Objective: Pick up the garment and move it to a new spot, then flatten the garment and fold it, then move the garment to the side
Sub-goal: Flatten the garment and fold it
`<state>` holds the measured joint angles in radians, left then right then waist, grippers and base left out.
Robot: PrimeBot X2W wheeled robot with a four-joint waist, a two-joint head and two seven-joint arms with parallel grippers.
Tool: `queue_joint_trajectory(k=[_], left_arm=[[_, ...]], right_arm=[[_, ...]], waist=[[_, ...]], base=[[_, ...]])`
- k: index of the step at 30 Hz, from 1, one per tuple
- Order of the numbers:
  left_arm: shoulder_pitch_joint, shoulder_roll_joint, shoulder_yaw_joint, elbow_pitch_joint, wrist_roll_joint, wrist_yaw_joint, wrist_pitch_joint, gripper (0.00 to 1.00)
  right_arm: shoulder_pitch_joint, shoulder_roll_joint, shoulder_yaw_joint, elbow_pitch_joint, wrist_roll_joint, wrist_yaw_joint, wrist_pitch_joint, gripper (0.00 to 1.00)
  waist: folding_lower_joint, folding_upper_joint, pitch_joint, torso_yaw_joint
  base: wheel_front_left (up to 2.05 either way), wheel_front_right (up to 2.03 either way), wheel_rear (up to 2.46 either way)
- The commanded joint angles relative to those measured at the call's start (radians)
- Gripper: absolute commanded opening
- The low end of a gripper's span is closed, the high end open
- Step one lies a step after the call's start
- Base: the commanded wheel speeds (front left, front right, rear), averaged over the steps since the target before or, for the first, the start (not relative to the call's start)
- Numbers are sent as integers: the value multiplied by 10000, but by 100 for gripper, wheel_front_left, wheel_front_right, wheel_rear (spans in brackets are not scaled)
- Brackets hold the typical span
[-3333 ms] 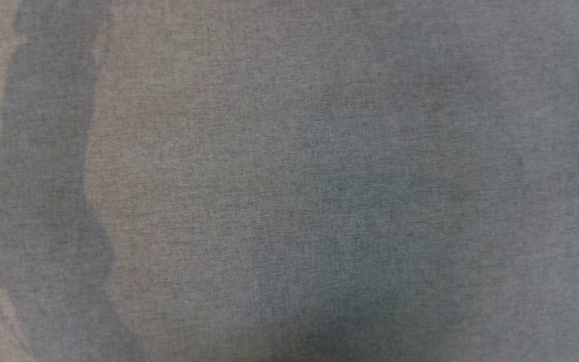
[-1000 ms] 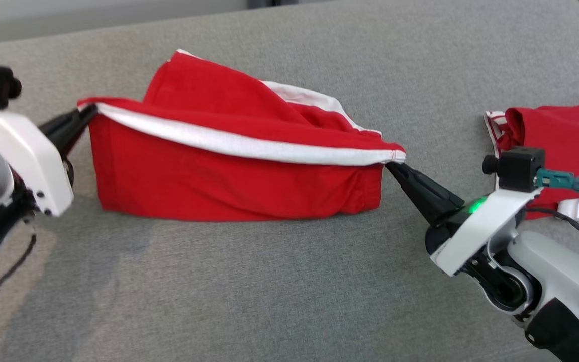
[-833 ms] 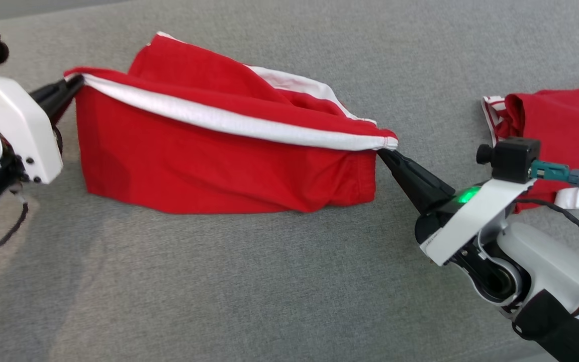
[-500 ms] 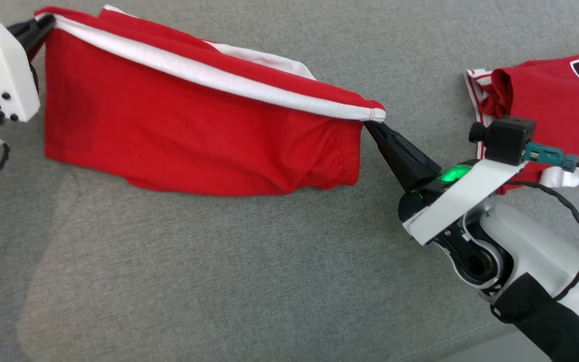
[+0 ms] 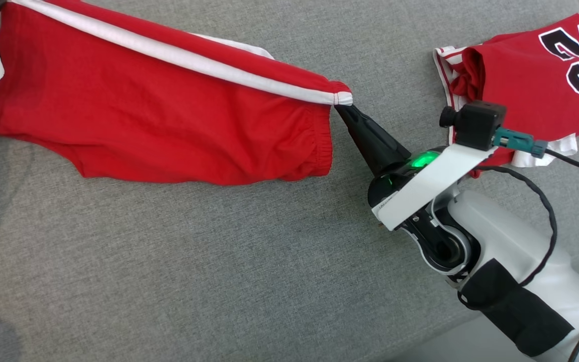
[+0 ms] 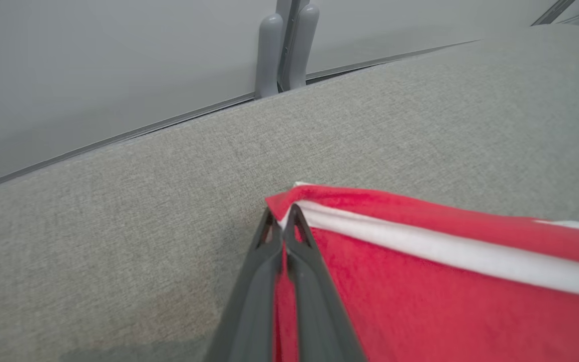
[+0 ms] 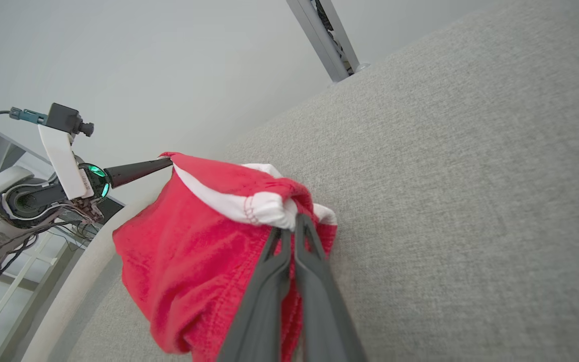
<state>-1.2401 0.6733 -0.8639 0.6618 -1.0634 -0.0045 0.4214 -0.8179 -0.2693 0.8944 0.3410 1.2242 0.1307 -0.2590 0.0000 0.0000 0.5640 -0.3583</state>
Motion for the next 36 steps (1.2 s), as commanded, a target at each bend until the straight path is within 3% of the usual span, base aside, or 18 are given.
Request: queue_joint_trajectory(k=[1,2,3,4,15,21,29,36], left_arm=[[-217,47,22,134,50,-32,-51,0],[-247,-20,15,274,48,-121,-104,0],[-241,-102,-28,389,17,-246,-75,30],[-239,-173,-66,488,-1,-399,-77,100],[22,-525,-291,1251,-359,-1084,120,100],[406,-186,-479,978,-1046,-1238,1458,100],[746,574,-555,1064,-1399,-1243,2286,100],[1377,760,-554,262,-2472,-1281,3589,100]], right_arm=[[-120,3,26,63,-25,2,-70,2],[-173,48,57,134,-16,2,-70,29],[-203,71,86,188,0,2,-71,64],[-217,88,134,238,29,2,-69,100],[-165,-252,719,397,456,2,269,100],[222,-812,494,12,522,2,87,100],[901,-1421,-183,-662,394,2,-40,100],[1668,-1653,-658,-726,224,2,-66,100]], waist=[[0,0,14,-6],[0,0,17,-5],[0,0,9,3],[0,0,-9,16],[0,0,-728,188],[0,0,-974,57],[0,0,-708,-550],[0,0,-686,-775]], base=[[0,0,0],[0,0,0],[0,0,0],[0,0,0],[0,0,0],[0,0,0],[0,0,0],[0,0,0]])
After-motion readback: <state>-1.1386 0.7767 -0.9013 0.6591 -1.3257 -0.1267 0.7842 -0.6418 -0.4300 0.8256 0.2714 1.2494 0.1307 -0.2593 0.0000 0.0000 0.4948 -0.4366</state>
